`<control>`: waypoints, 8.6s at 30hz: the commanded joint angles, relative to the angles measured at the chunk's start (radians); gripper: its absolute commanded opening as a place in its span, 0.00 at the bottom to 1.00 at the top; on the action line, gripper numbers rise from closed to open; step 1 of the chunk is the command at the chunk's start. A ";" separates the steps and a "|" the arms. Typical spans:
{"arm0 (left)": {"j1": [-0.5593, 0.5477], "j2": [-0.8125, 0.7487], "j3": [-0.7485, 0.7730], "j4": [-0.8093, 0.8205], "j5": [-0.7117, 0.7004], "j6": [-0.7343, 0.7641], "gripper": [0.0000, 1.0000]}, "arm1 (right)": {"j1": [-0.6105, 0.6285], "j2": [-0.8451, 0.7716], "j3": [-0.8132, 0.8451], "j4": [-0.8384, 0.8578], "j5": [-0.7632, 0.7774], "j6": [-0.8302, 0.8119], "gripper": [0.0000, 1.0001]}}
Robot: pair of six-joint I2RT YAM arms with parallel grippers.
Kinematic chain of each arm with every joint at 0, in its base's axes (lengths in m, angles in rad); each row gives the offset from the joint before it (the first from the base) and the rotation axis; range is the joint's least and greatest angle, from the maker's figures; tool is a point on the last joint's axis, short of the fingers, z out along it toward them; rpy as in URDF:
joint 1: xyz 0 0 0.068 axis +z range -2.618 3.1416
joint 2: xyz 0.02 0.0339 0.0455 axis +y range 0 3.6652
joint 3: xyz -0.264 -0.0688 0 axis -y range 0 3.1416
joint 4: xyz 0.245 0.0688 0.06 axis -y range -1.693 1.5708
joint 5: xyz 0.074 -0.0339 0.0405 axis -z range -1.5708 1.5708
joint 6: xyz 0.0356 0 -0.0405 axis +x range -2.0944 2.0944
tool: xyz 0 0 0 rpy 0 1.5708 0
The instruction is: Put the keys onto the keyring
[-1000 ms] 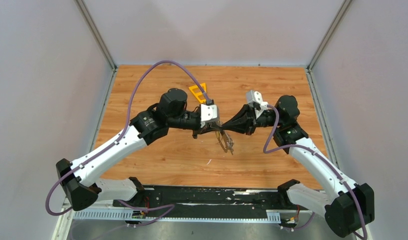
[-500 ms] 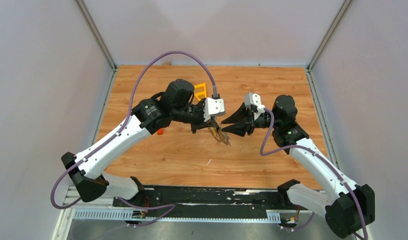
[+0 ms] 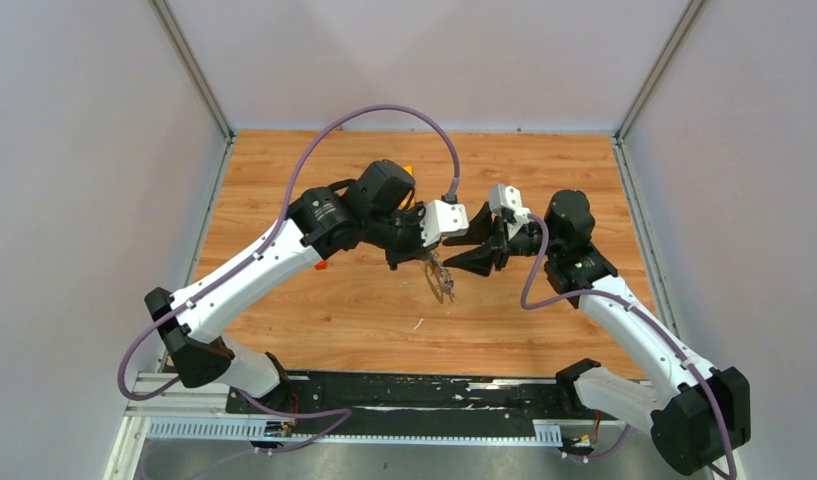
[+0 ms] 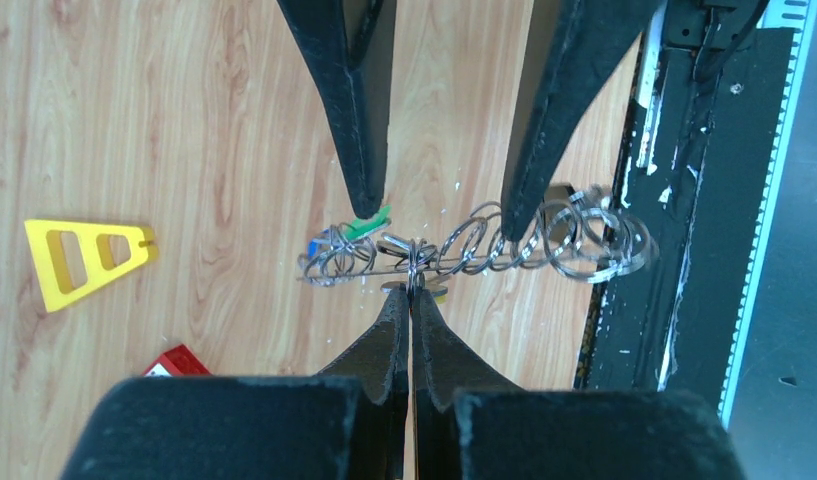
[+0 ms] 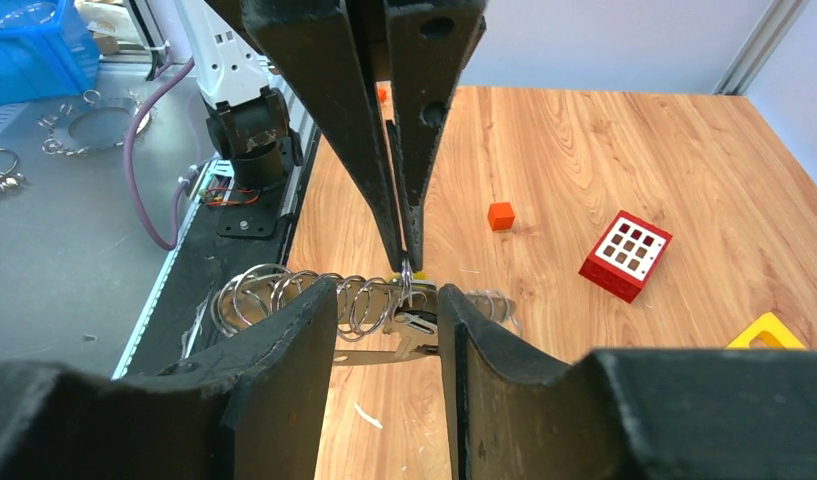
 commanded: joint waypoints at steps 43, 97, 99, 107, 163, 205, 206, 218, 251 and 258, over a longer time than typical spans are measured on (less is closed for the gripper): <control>-0.038 0.021 0.033 0.036 0.018 -0.080 0.00 | 0.056 0.062 0.026 0.032 0.027 -0.004 0.08; -0.018 -0.173 -0.252 0.367 0.046 0.007 0.22 | 0.006 -0.016 0.058 0.024 -0.035 0.049 0.00; -0.017 -0.164 -0.249 0.369 0.053 0.003 0.19 | 0.006 -0.018 0.057 0.027 -0.035 0.051 0.00; -0.017 -0.159 -0.259 0.366 0.066 -0.003 0.02 | -0.001 -0.027 0.053 0.031 -0.034 0.055 0.00; -0.017 -0.187 -0.293 0.447 0.155 0.082 0.33 | -0.009 -0.026 0.046 0.033 -0.033 0.054 0.00; -0.017 -0.156 -0.271 0.393 0.121 0.053 0.00 | -0.012 -0.039 0.043 -0.023 0.014 -0.018 0.00; -0.017 -0.154 -0.261 0.376 0.114 0.057 0.00 | -0.011 -0.041 0.044 -0.037 0.024 -0.035 0.00; -0.017 -0.090 -0.142 0.171 0.028 0.121 0.00 | -0.008 -0.037 0.034 -0.084 0.030 -0.121 0.13; -0.019 0.090 0.150 -0.092 -0.112 -0.117 0.00 | 0.070 0.024 -0.002 -0.067 0.035 -0.152 0.04; -0.019 0.152 0.234 -0.238 -0.085 -0.099 0.00 | 0.069 0.007 0.012 -0.104 0.104 -0.183 0.24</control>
